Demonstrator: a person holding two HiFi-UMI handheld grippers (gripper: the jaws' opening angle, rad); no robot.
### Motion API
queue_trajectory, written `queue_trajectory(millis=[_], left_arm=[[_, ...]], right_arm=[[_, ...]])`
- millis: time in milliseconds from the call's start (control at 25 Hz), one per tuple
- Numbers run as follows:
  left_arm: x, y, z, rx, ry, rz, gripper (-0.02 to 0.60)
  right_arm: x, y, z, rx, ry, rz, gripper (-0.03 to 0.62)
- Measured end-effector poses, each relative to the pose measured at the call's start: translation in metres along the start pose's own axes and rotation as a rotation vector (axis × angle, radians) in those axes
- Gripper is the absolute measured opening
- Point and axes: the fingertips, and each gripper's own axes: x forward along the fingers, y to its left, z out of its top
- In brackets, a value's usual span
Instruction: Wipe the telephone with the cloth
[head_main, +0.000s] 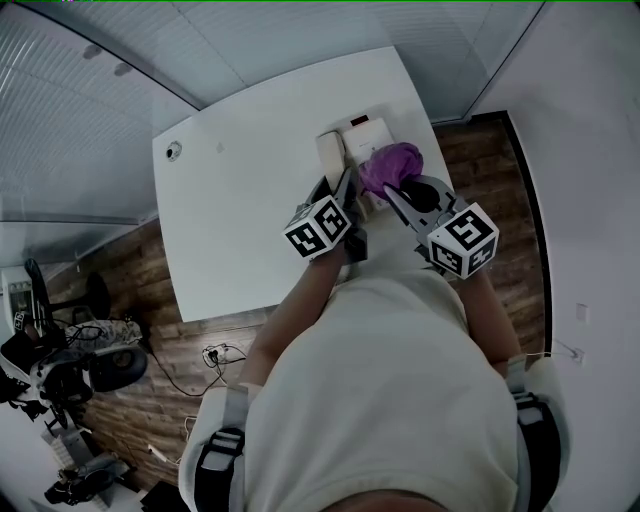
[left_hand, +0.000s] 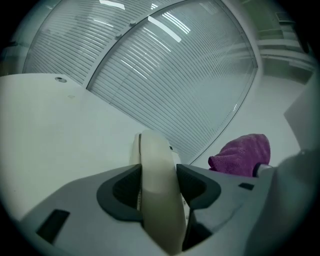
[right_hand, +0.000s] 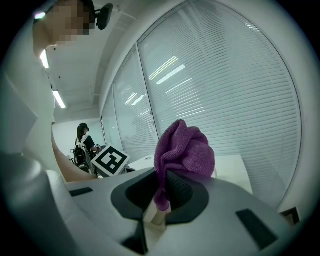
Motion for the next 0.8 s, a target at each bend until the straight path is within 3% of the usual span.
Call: queue_trajectory(millis=[240,480,680,800], left_arm=[[0.007,0.003,0.001,-0.021,0.003,0.009,0.222],[0.007,-0.018,0.008,-0.053,-0.021,-0.082,0.221],[0.001,-0.013,0.009,-0.069,-0.025,-0.061,0.222],[-0.008,-0.016,0.015,-0.037,-0.046,-0.065,0.221]], right_arm=[[-0.001,-0.003,-0.003,0.000,0.008,-0.003,0.046],[0.003,-0.001,-0.003,-0.003,0.016,-0.002,0.046],[0.007,0.004,-0.003,-0.011,0.016,0.010,0.046],[0.008,0.007,-0.004,-0.014,0.021,0.011,0.046]])
